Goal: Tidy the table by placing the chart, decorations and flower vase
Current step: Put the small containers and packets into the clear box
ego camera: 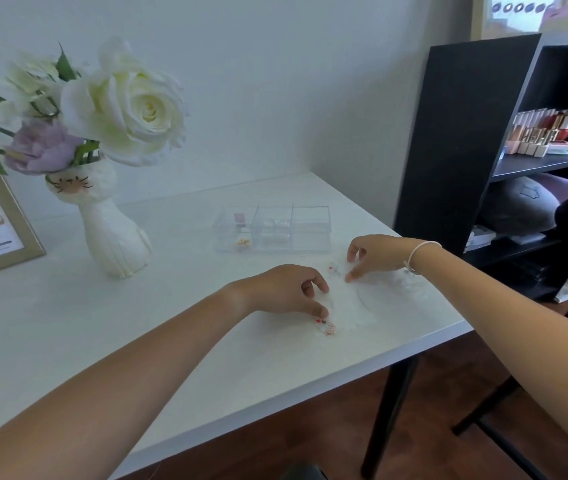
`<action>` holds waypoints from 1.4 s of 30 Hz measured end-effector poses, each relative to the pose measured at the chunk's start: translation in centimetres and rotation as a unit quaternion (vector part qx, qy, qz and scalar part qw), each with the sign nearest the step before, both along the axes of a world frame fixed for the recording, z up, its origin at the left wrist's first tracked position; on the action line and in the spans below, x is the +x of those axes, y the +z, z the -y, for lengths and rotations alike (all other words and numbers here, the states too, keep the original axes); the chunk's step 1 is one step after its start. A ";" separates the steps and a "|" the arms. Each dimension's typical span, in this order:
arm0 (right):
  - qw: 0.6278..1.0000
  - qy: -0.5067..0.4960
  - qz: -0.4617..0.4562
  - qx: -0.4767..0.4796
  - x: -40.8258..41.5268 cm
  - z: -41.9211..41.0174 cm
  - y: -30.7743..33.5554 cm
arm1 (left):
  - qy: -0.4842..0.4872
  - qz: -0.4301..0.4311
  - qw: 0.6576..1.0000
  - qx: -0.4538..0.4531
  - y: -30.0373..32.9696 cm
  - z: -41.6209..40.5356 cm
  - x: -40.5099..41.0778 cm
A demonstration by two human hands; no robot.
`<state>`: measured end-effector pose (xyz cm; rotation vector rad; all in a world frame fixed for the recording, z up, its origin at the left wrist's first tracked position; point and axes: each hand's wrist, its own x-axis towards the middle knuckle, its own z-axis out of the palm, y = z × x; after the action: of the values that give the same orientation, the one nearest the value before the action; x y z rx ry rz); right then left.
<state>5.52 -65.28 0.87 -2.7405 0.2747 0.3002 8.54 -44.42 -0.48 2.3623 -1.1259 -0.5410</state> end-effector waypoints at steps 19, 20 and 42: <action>0.905 -0.117 0.253 0.322 4.2 -1.1 6.1 | 0.090 -0.053 0.989 -0.101 2.8 -3.6 1.8; 0.898 -0.132 0.264 0.327 4.8 -1.3 5.8 | 0.098 -0.051 0.988 -0.108 3.1 -3.8 2.1; 0.889 -0.232 0.289 0.270 8.5 -2.8 1.5 | 0.205 -0.061 0.938 -0.272 6.0 -3.2 5.5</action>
<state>14.03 -62.50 2.33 -2.0072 0.5627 -0.4965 14.08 -41.25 5.48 1.9569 -0.5939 -0.1875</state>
